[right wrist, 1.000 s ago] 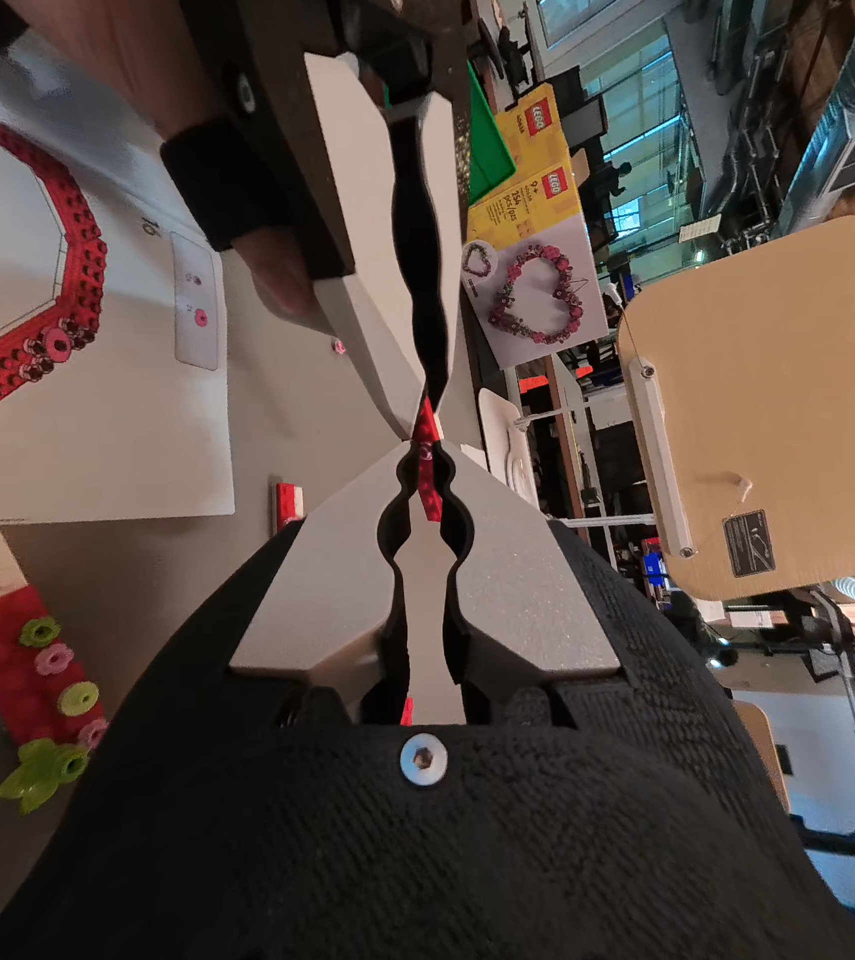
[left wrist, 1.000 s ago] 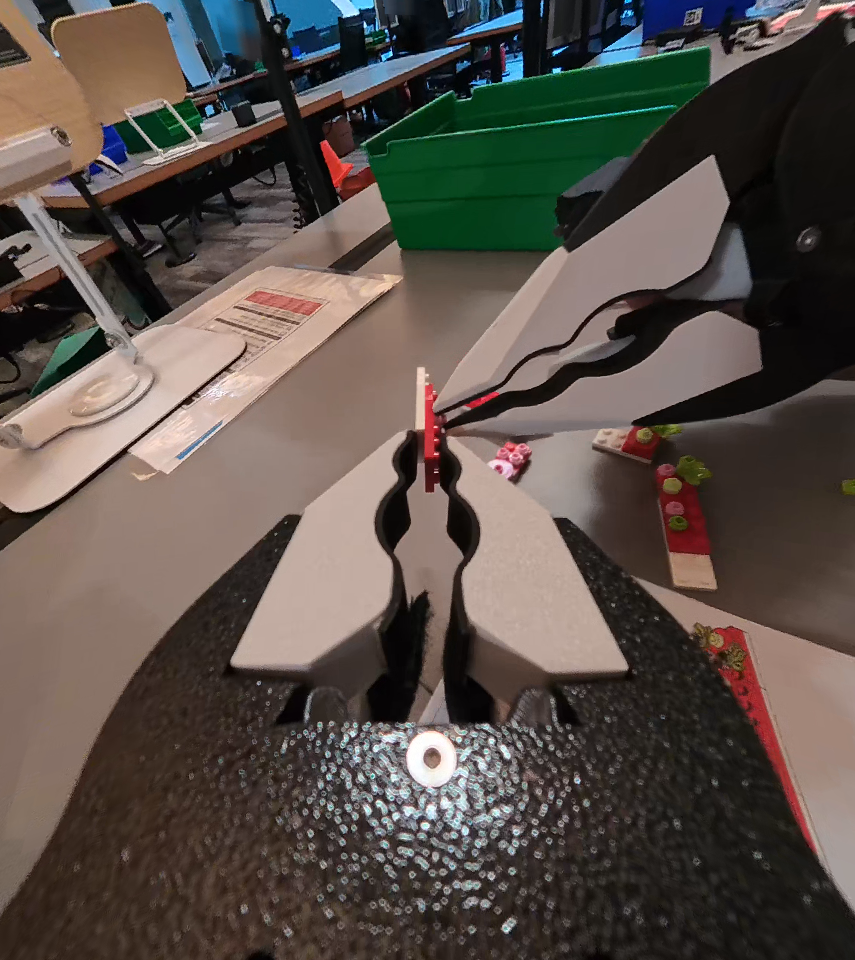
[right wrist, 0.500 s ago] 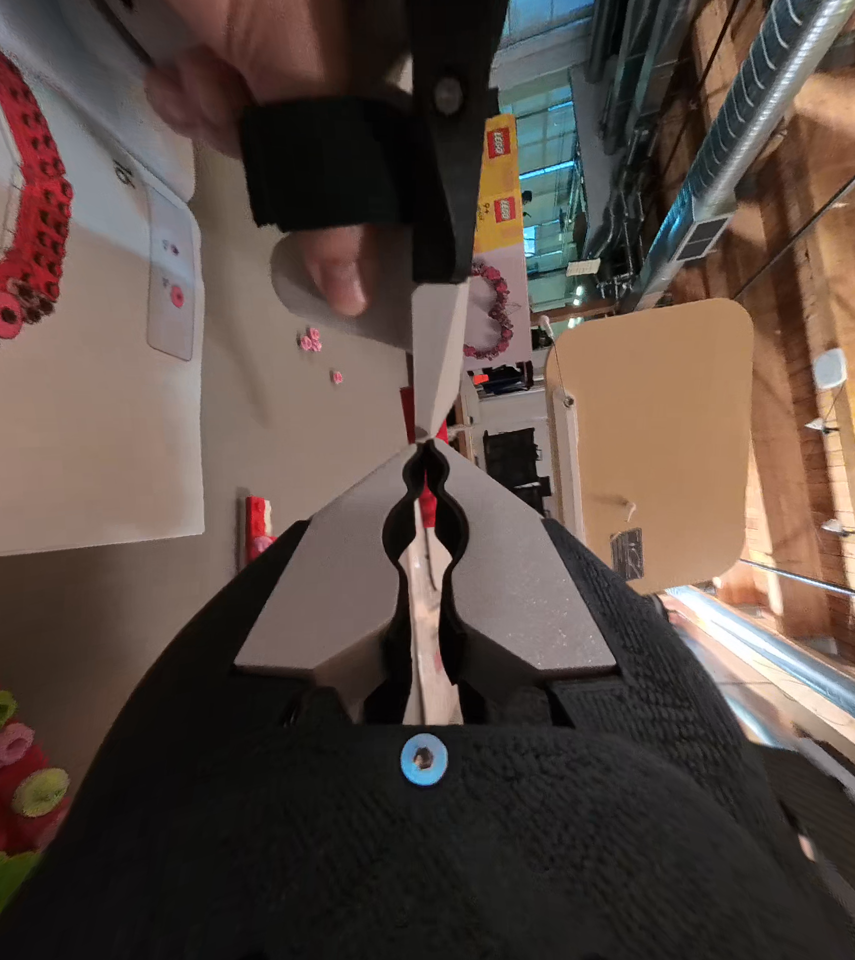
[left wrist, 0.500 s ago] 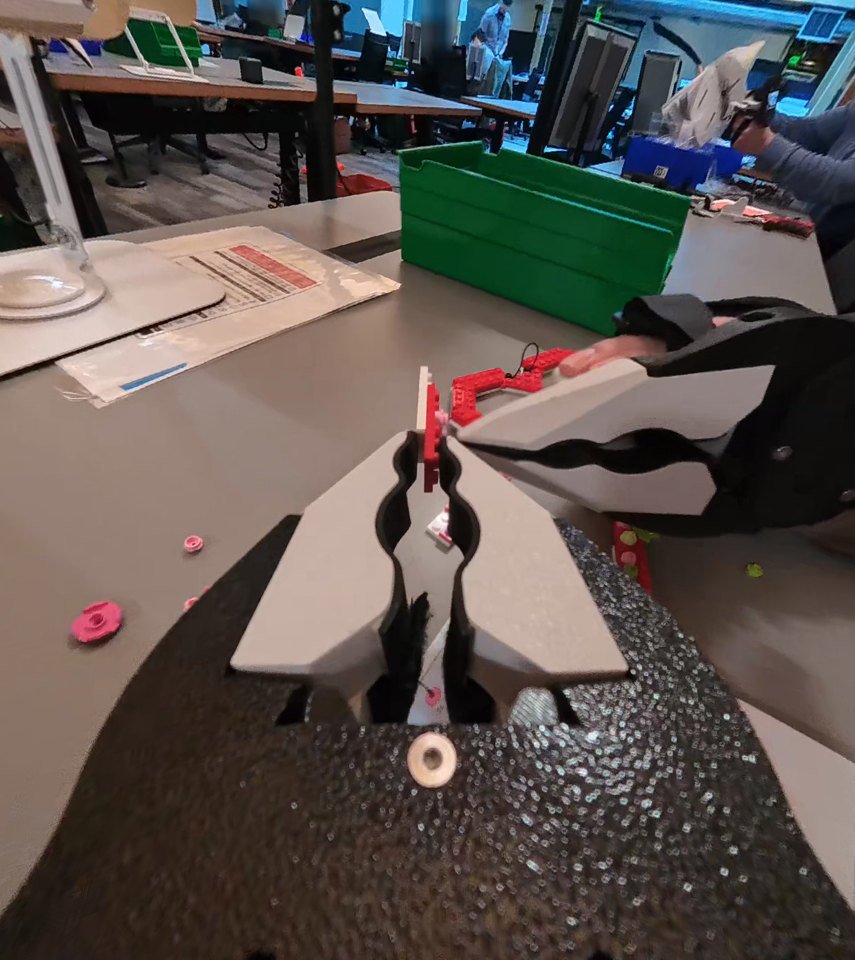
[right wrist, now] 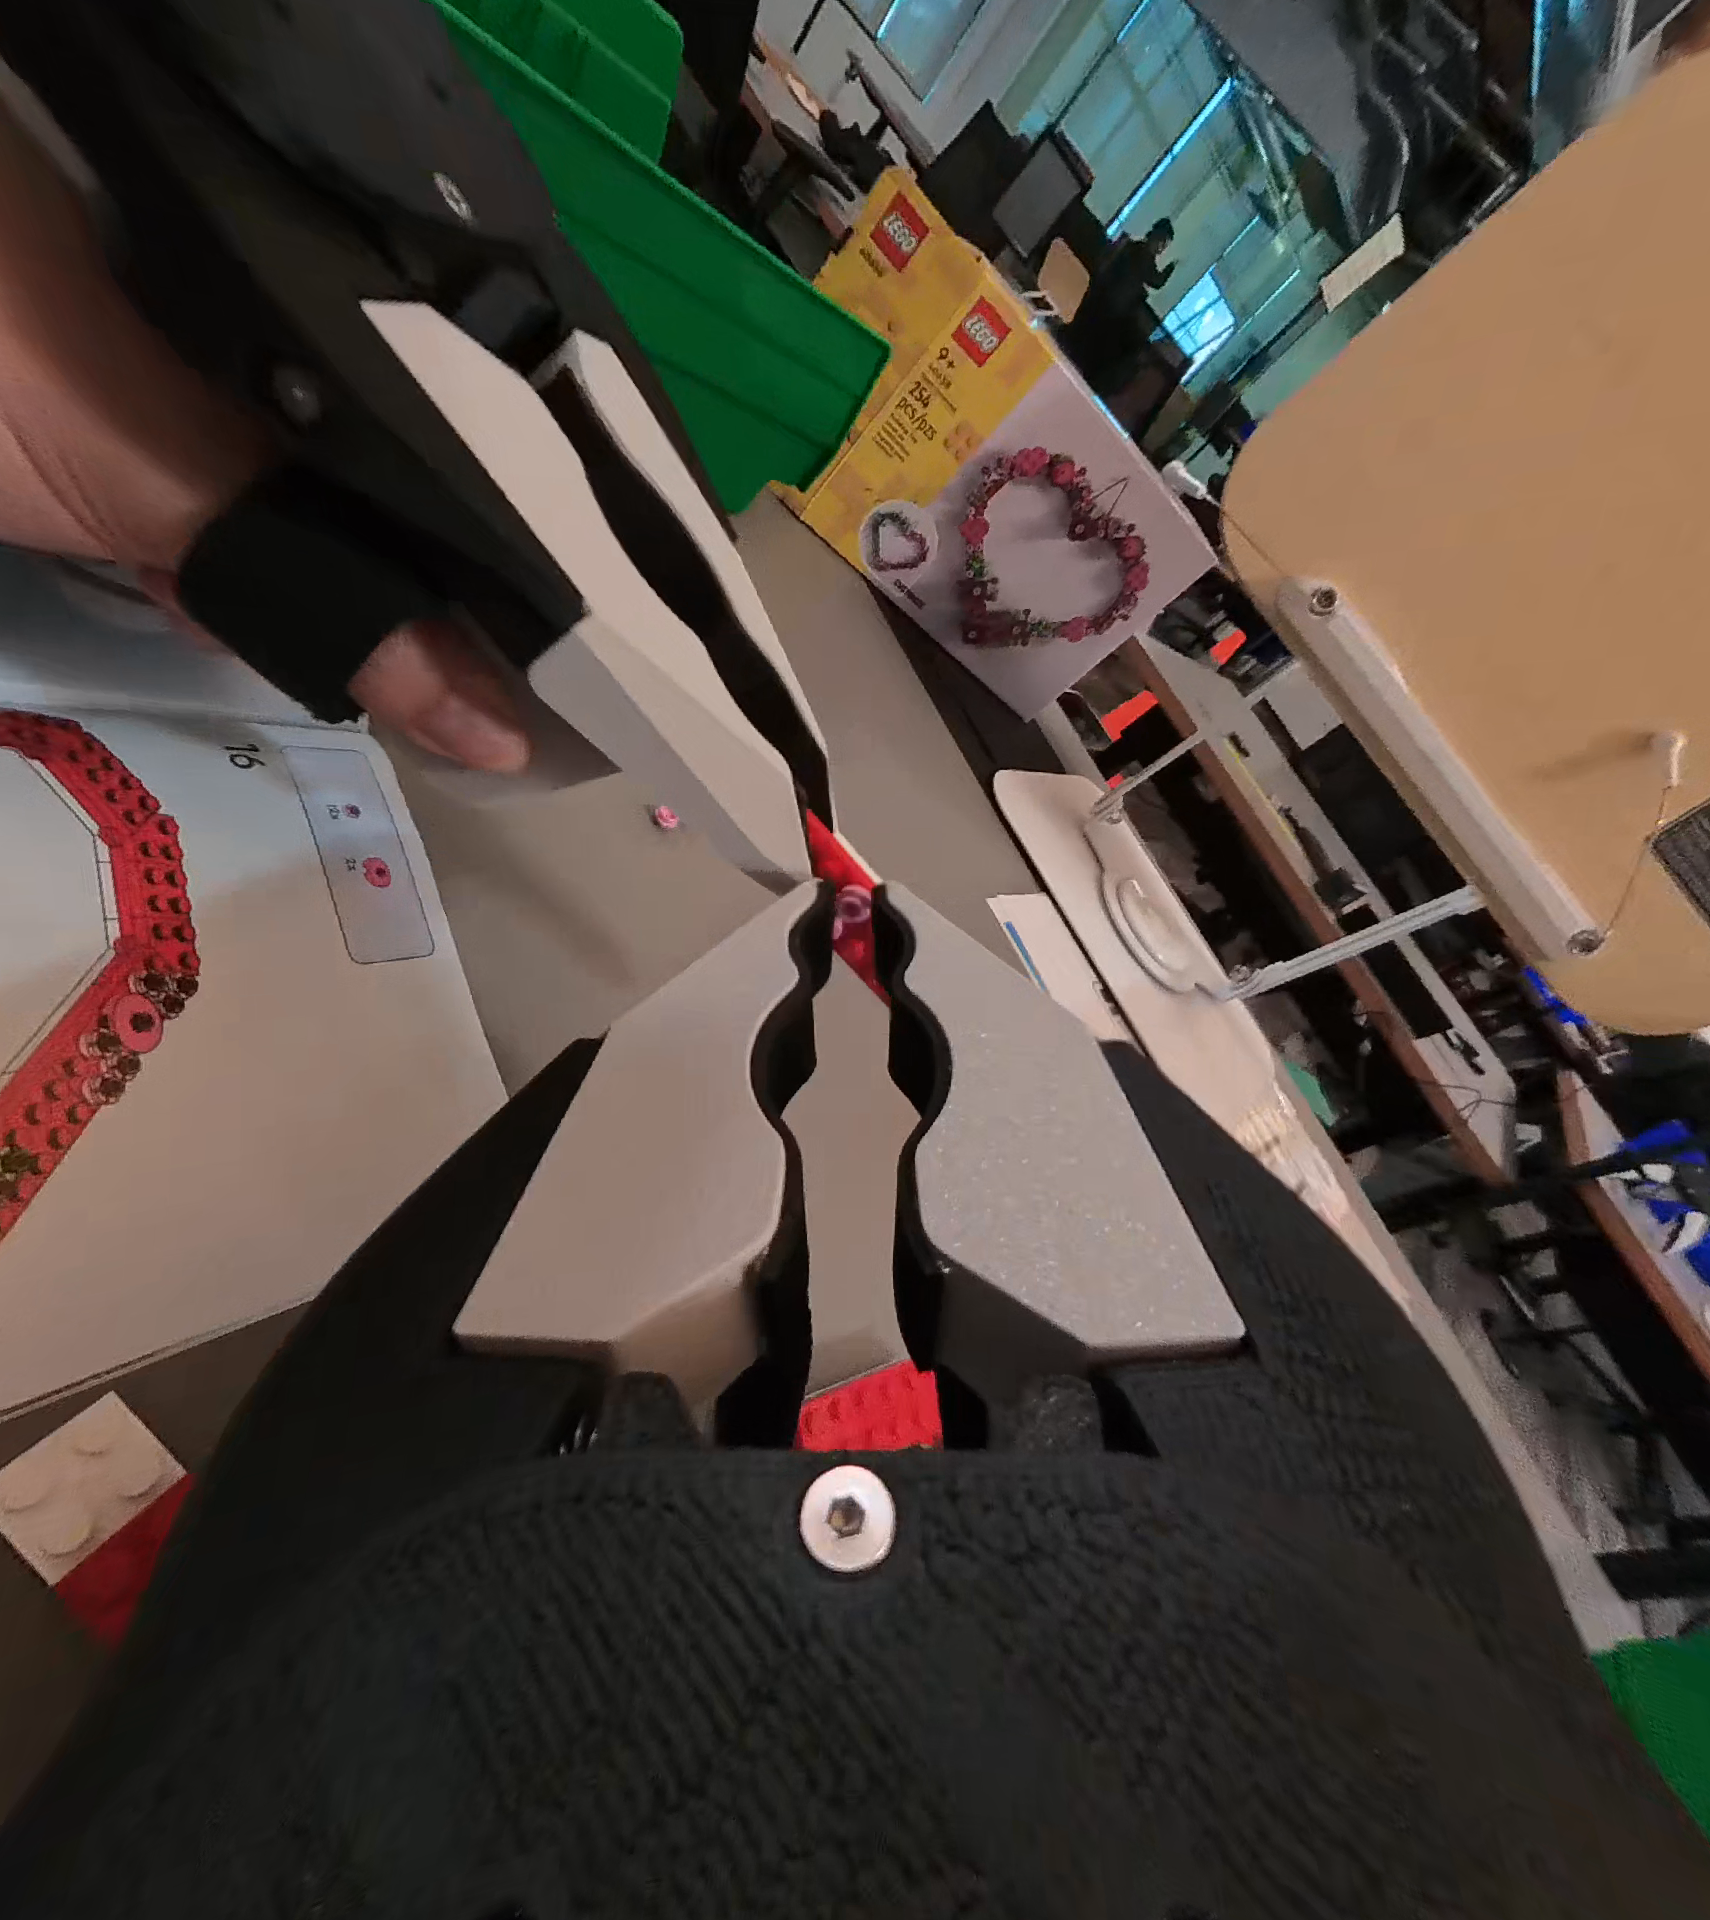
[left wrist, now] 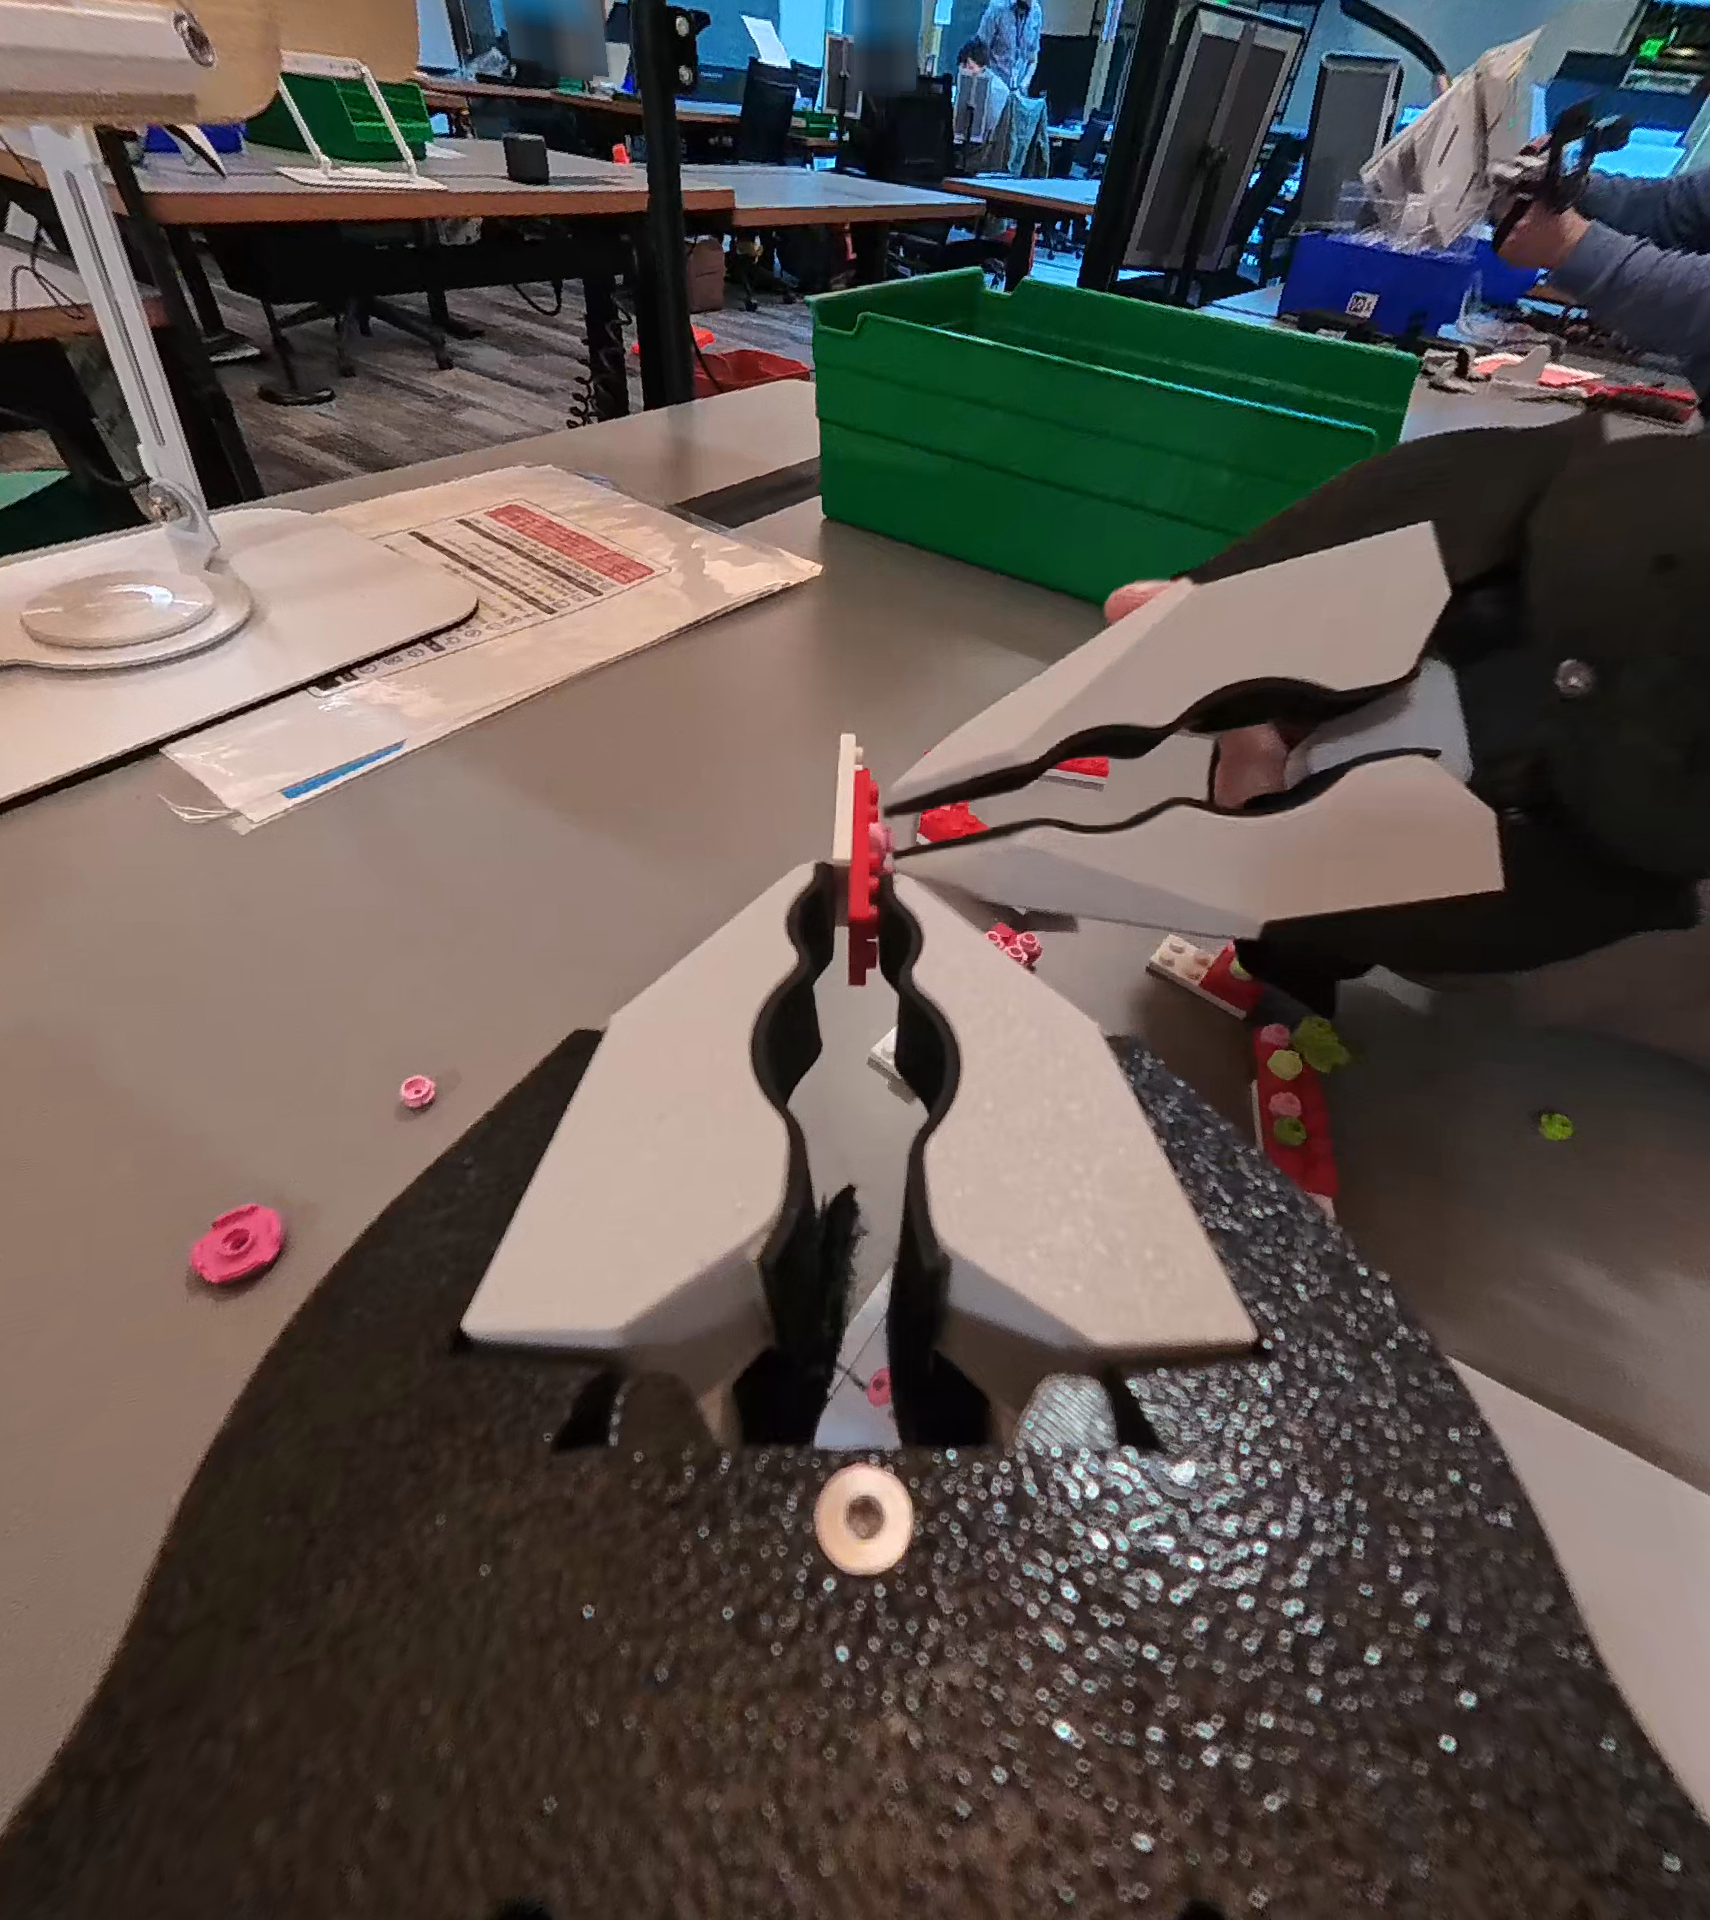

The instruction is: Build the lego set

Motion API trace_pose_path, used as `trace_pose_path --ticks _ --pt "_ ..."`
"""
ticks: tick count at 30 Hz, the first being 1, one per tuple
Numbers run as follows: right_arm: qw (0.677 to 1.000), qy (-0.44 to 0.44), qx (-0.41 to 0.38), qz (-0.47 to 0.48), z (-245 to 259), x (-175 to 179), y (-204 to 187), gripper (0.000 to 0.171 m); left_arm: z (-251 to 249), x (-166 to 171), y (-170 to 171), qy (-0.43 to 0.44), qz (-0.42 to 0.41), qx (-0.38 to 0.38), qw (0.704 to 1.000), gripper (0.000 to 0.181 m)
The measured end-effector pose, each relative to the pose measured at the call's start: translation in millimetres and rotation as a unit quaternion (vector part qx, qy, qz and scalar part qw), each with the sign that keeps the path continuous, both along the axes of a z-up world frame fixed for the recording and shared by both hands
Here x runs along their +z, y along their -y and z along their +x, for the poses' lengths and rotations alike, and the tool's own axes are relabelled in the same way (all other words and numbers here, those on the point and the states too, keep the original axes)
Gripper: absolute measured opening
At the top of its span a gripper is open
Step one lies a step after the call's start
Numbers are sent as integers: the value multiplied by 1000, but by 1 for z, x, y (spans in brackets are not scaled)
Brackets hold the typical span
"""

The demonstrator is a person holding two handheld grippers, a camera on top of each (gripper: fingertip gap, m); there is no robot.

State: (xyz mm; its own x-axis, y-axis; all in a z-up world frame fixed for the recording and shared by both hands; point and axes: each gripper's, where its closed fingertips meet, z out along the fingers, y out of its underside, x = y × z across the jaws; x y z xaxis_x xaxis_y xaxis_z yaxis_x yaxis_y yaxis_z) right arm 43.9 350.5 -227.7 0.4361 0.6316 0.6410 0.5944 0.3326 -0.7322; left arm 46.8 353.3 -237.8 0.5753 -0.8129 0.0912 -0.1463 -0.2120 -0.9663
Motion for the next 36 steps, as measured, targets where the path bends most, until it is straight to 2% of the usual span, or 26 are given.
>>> trace_pose_path --ticks 8,14,25,26,30,36 --pt "1000 2 1 -4 1 -1 -1 4 0 2 2 1 5 -10 1000 5" --pt "999 32 -9 35 1 3 1 3 -1 6 4 0 15 -23 1000 5" --pt "997 71 -11 39 0 -10 -3 0 -8 -9 -5 -38 -4 18 999 6" --pt "997 69 -12 39 1 -9 -2 0 -13 -11 -9 -48 0 27 998 5" --pt "997 66 -6 24 1 -10 -1 0 -19 -6 -12 -2 -27 27 999 6" --pt "999 17 11 -27 1 -10 2 3 -40 13 -21 13 13 65 998 6"
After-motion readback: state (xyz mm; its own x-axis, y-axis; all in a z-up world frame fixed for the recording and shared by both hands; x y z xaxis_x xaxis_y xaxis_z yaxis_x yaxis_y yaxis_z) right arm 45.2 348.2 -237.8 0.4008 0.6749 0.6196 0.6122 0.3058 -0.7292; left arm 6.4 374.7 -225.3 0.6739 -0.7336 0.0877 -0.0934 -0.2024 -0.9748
